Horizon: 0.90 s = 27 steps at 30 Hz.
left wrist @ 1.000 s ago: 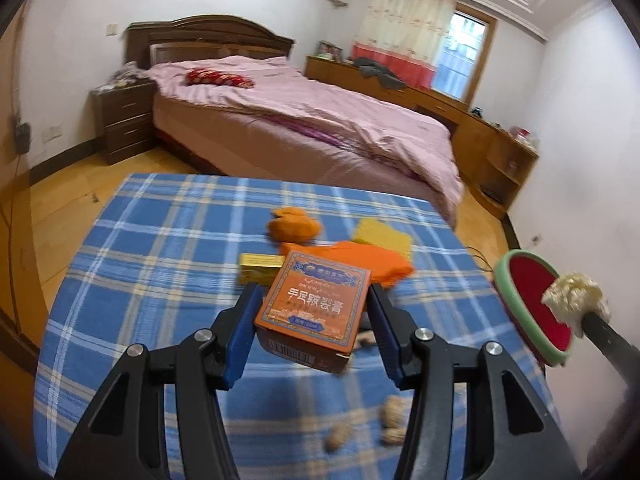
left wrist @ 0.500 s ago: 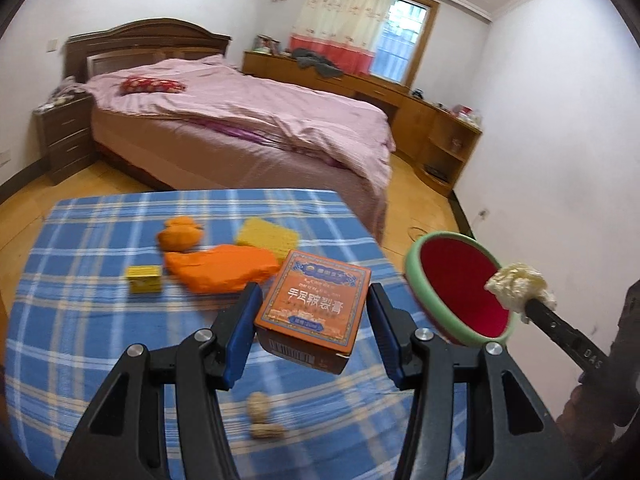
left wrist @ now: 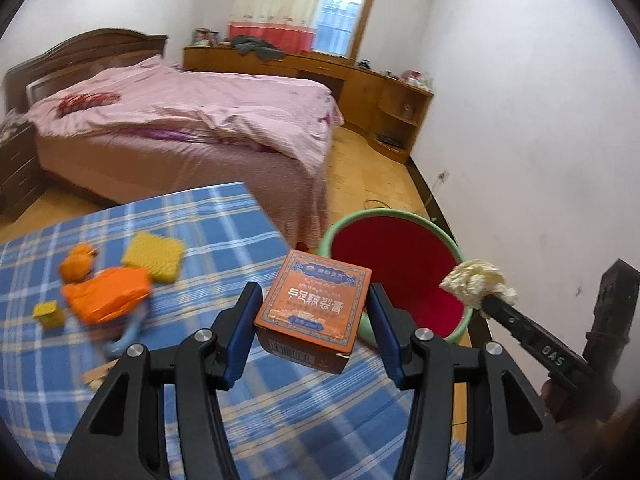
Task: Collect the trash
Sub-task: 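Carry both items over the red bucket and open both tools to drop them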
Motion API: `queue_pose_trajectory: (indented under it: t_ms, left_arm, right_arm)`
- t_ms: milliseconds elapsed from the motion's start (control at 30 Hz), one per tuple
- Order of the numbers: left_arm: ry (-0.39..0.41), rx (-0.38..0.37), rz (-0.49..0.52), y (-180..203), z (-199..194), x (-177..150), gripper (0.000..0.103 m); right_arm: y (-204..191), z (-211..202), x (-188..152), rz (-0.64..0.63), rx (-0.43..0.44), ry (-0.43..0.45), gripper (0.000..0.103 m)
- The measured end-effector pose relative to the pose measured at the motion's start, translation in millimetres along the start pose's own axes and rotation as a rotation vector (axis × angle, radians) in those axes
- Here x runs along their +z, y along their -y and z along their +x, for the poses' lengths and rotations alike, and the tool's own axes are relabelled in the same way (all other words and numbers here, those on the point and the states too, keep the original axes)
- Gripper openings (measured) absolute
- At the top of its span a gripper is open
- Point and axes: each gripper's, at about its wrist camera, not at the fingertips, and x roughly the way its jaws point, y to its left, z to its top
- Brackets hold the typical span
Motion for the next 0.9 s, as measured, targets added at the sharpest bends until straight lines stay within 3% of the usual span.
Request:
queue_pose_trajectory:
  t_ms: [367, 733, 900]
  left_arm:
    - [-0.081, -0.054, 0.069, 51, 68, 6, 0.054]
    - [-0.171, -0.085, 0.066, 63, 114, 2, 0.054]
    - [-0.183, -0.084, 0.051, 65, 118, 0, 0.061]
  right_arm:
    - [36, 28, 10, 0.018, -0.035, -0.057, 0.014]
    - [46, 47, 18, 0.006, -0.034, -0.087, 0.019]
    - [46, 47, 21, 0.022, -0.019, -0.098, 0.025]
